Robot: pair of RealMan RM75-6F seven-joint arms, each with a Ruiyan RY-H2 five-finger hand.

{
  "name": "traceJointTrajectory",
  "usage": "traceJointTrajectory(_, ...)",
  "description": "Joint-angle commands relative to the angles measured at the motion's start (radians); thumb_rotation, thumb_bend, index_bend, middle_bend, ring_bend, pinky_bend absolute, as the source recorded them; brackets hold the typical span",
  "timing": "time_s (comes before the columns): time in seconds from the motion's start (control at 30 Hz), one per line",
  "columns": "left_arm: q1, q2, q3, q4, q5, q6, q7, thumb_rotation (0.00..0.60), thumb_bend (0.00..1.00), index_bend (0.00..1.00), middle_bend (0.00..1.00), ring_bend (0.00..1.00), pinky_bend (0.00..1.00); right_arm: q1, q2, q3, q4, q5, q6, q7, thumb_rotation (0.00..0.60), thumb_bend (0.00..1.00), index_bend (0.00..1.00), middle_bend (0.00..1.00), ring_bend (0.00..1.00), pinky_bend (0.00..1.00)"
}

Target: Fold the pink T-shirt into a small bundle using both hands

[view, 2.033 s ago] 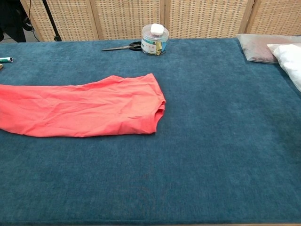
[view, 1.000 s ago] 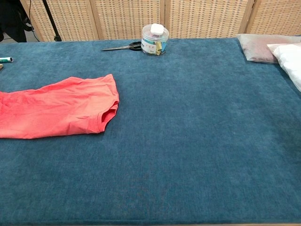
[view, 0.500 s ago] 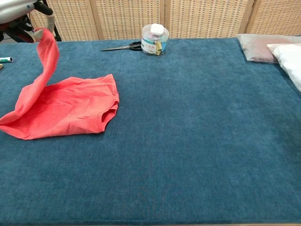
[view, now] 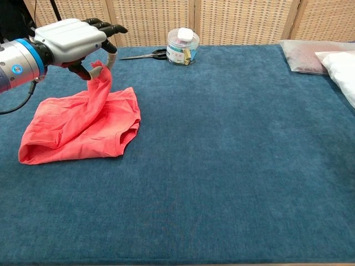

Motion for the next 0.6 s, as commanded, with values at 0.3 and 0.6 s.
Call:
traceJointTrajectory(0.3, 0.03, 0.006, -0.052, -0.083, -0.048, 0.062, -0.115, 0.6, 0.02, 0.0, 0.0, 0.0, 0.0, 0.002, -0.004, -0.003, 0.003, 0.001, -0.007, -0.005, 0.6, 0.0, 0.0, 0.0, 0.0, 0.0)
traceJointTrajectory(0.6, 0.081, 0.064, -0.014, -0.12, -0.1, -0.011, -0.254, 0.6, 0.05, 0.07, 0.0, 0.0, 0.0, 0.002, -0.007, -0.006, 0.003, -0.001, -0.01, -0.011, 0.6, 0.0, 0.0, 0.0, 0.0, 0.0)
